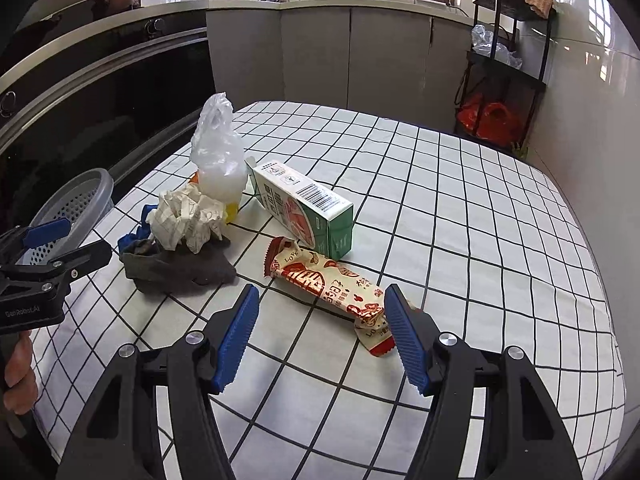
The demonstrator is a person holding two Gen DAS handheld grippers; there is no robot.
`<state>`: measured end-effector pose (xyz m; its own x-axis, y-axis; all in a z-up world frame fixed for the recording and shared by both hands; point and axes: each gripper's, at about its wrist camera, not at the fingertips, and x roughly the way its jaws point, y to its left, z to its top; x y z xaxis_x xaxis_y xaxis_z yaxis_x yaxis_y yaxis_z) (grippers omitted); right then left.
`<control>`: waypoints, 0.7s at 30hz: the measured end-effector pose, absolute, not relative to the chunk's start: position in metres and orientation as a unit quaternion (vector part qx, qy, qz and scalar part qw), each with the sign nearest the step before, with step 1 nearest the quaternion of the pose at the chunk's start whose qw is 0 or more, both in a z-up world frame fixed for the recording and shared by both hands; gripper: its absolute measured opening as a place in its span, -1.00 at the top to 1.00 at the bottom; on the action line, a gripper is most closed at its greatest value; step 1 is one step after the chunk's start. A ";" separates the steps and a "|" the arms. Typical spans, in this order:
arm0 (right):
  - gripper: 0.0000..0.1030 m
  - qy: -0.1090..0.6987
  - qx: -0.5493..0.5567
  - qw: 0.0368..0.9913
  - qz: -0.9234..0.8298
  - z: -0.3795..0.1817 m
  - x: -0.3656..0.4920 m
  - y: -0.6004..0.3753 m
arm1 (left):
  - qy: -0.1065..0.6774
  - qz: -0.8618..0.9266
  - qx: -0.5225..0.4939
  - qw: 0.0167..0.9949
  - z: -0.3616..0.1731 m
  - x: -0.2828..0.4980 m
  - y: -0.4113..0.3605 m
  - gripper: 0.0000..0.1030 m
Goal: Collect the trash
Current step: 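Grasp the red-and-white wrapper with the right tool while the left tool grasps the blue ribbon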
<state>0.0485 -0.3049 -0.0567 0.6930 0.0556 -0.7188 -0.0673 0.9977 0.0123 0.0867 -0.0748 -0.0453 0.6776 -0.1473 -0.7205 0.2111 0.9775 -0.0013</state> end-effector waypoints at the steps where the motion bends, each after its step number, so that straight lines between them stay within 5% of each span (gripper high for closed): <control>1: -0.21 0.393 -0.014 0.919 0.032 -0.058 0.052 -0.304 | 0.391 -0.097 0.042 0.914 -0.047 0.088 -0.075 -0.86; 13: -0.18 0.423 -0.042 0.905 0.006 -0.085 0.078 -0.306 | 0.401 -0.090 0.043 0.910 -0.054 0.093 -0.070 -0.86; 21: 0.49 0.410 -0.025 0.912 -0.013 -0.083 0.083 -0.311 | 0.402 -0.084 0.037 0.911 -0.053 0.092 -0.062 -0.86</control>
<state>0.0832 -0.3112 -0.0832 0.6630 -0.0448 -0.7473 0.0040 0.9984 -0.0562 0.0923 -0.0618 -0.0535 0.6624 -0.1235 -0.7389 0.1824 0.9832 -0.0009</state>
